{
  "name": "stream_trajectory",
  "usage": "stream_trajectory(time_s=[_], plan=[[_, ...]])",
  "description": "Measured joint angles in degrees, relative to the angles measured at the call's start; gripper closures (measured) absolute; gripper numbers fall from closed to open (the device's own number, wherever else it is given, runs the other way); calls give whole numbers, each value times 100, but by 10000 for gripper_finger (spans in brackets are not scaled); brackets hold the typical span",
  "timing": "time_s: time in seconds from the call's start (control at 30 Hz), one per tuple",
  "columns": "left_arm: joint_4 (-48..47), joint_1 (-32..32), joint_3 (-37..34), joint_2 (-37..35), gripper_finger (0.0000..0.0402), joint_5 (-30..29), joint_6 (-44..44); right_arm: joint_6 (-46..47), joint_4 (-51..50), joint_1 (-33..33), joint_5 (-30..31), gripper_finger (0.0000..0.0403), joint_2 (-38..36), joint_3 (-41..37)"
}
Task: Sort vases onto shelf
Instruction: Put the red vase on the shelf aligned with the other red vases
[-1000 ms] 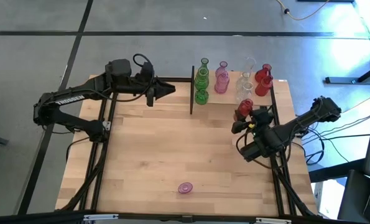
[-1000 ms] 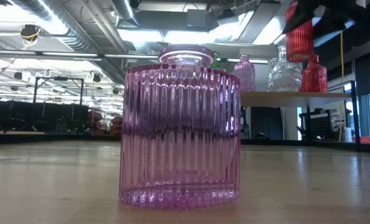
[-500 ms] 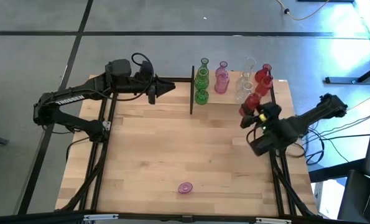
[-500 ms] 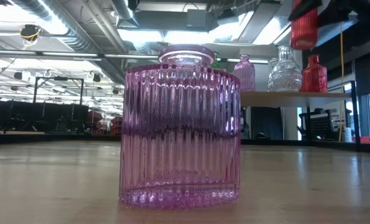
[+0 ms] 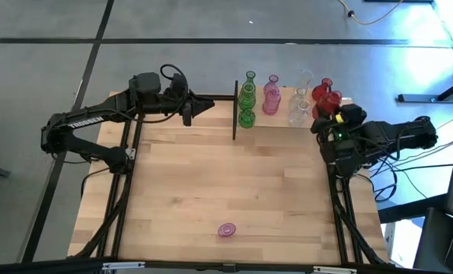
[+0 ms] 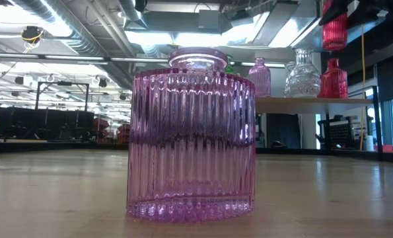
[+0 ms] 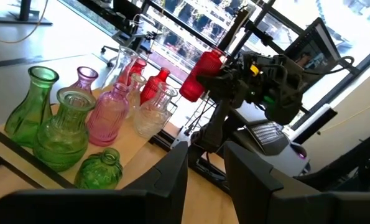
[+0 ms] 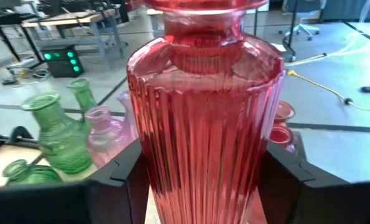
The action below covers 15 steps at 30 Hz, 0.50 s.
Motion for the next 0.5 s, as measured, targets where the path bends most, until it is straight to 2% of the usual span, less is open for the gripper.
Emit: stream_trajectory(time_s=[0.17, 0.33, 0.5], plan=[[0, -55, 0, 0, 303, -170, 3, -13, 5, -216, -156, 203, -18, -165], [0, -122, 0, 0, 303, -335, 20, 807, -6, -227, -471, 203, -146, -772], [-7, -120, 0, 0, 303, -415, 21, 995, 14, -112, -538, 203, -135, -986]])
